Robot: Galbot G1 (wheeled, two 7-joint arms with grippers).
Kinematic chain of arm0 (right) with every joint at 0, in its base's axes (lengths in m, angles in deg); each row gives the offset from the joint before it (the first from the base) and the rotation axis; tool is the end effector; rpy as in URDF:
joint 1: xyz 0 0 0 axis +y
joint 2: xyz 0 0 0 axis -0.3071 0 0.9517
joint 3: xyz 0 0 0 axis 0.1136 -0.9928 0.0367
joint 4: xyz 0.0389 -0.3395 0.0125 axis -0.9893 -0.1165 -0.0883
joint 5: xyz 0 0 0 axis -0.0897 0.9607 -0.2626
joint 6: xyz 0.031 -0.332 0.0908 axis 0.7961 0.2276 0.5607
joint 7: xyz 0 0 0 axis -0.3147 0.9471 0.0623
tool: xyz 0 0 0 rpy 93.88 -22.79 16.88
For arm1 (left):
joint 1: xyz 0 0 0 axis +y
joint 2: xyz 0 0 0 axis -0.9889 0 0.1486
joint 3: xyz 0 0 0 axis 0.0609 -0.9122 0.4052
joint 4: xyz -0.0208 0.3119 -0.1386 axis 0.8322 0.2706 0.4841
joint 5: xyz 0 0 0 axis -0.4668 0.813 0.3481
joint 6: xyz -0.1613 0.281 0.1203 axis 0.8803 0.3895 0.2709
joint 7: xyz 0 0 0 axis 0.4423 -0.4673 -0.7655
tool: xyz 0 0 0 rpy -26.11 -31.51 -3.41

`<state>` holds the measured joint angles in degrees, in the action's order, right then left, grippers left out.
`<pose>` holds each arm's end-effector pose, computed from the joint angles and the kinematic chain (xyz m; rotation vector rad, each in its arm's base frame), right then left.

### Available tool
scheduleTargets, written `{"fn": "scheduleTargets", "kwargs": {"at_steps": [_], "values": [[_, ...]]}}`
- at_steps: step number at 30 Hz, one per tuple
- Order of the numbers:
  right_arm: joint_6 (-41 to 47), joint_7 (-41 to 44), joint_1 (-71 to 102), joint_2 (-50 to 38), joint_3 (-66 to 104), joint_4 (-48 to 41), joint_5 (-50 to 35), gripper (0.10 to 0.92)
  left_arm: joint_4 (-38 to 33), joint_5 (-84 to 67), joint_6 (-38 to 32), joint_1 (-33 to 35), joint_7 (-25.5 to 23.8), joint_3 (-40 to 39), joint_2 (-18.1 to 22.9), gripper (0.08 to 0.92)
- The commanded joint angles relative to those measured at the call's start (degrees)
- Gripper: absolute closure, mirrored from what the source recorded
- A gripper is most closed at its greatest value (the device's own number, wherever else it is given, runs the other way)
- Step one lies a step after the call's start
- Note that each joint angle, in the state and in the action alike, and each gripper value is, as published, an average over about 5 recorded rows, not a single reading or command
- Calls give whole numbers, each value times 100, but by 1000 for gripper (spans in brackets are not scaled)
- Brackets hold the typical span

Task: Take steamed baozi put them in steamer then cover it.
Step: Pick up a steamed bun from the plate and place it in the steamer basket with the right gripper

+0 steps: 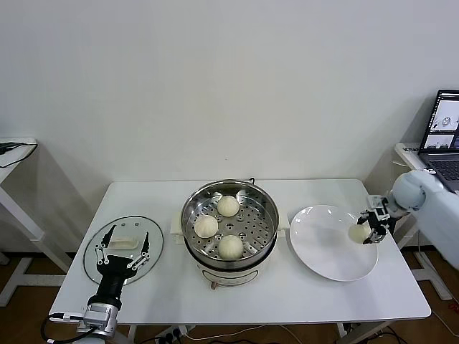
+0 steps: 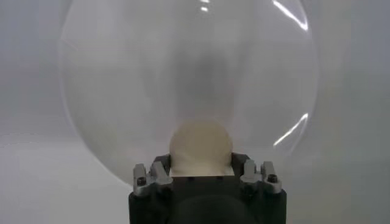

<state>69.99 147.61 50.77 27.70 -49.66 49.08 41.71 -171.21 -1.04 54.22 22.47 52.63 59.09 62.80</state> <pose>0.5039 -0.2604 -0.1569 1.1473 -1.4197 1.3283 0.1668 0.0628 -0.2929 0.0349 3.0634 0.5820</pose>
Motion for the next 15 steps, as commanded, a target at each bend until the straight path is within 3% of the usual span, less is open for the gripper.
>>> {"fn": "scheduleTargets", "kwargs": {"at_steps": [1, 9, 15], "values": [[970, -49, -2502, -1095, -2615, 2053, -2458, 354, -22, 7, -4, 3, -1, -28, -33, 177], [1820, -555, -5150, -759, -5036, 3589, -4042, 355, -138, 3, -26, 41, -4, -125, -119, 177], [2142, -816, -6504, -86, -6142, 4192, -4930, 349, -193, -14, -75, 55, -4, -104, -143, 177]]}}
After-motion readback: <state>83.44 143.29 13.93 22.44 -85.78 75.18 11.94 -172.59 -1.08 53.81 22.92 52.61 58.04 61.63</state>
